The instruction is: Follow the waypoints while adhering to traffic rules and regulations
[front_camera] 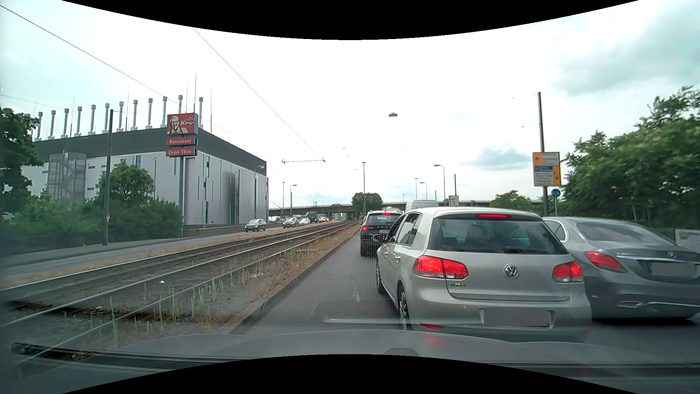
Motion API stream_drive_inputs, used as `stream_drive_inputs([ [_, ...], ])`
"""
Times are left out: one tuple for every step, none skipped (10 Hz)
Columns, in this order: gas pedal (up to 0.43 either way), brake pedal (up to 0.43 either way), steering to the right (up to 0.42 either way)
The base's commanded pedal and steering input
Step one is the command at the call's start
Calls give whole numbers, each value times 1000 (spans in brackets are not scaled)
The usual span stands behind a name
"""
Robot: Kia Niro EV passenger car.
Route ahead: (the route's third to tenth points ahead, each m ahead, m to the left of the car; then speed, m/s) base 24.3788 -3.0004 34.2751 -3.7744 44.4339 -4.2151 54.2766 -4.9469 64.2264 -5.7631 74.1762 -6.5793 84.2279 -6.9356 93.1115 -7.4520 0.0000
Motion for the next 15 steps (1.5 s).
stream_drive_inputs([
  [0,244,1],
  [0,244,1],
  [0,250,1],
  [0,244,1],
  [0,244,1],
  [0,250,1],
  [0,244,1],
  [0,244,1],
  [0,250,1],
  [0,244,1],
  [0,244,1],
  [0,244,1],
  [0,250,1],
  [0,244,1],
  [0,244,1],
])
